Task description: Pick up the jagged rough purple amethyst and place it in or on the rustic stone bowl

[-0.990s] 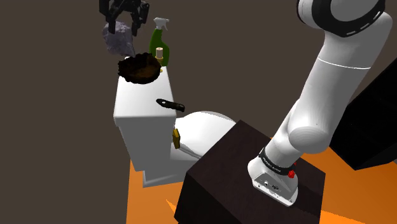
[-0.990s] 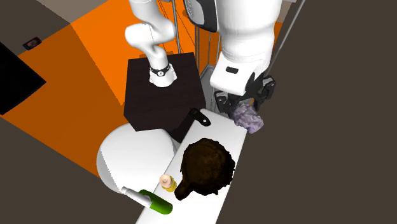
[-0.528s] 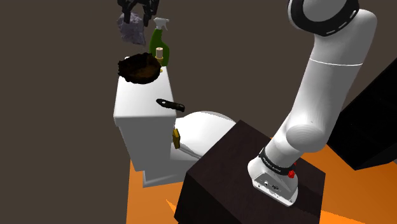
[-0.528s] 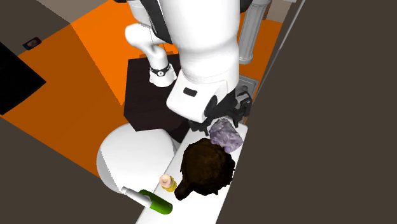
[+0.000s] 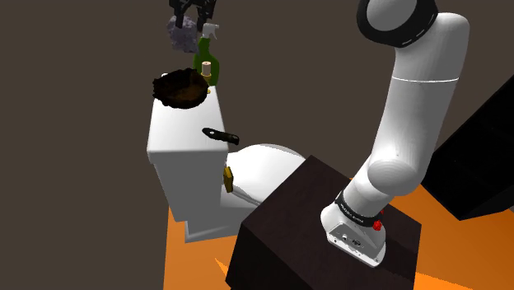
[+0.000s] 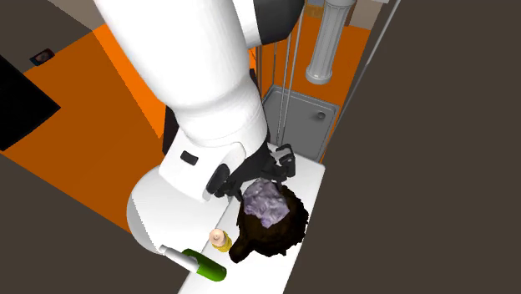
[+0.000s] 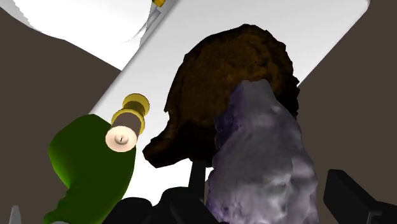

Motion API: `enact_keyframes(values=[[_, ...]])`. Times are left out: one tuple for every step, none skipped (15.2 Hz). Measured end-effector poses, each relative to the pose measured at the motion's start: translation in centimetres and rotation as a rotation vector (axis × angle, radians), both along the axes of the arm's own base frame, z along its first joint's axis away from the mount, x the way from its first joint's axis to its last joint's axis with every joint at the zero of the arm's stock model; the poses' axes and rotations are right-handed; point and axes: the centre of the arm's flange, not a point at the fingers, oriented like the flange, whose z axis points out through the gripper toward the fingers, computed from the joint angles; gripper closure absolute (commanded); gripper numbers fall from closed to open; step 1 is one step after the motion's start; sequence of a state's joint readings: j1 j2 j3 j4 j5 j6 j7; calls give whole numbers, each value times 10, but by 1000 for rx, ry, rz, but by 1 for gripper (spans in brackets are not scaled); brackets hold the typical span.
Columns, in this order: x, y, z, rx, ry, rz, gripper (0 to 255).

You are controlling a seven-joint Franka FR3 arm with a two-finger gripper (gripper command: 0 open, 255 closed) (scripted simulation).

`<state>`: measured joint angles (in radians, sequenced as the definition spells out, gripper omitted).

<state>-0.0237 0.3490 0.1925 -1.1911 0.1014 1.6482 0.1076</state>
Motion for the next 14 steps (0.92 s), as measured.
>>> enact_keyframes(values=[[1, -1, -5, 0, 0, 0, 255], [1, -1, -11, 0, 0, 0, 255], [0, -1, -15, 0, 0, 0, 255], [1, 0, -21, 0, 0, 1, 255], [1, 0, -26, 0, 0, 1, 255], [1, 0, -31, 0, 0, 1, 255], [1, 0, -37, 0, 0, 1, 255], [1, 1, -42, 0, 0, 1, 255], [2, 1, -46, 0, 0, 1, 255], [1, 0, -51, 0, 0, 1, 255], [2, 0, -57, 0, 0, 1, 255], [0, 0, -62, 0, 0, 1, 255], [0, 0, -68, 0, 0, 1, 255], [-1, 0, -73, 0, 0, 1, 255]])
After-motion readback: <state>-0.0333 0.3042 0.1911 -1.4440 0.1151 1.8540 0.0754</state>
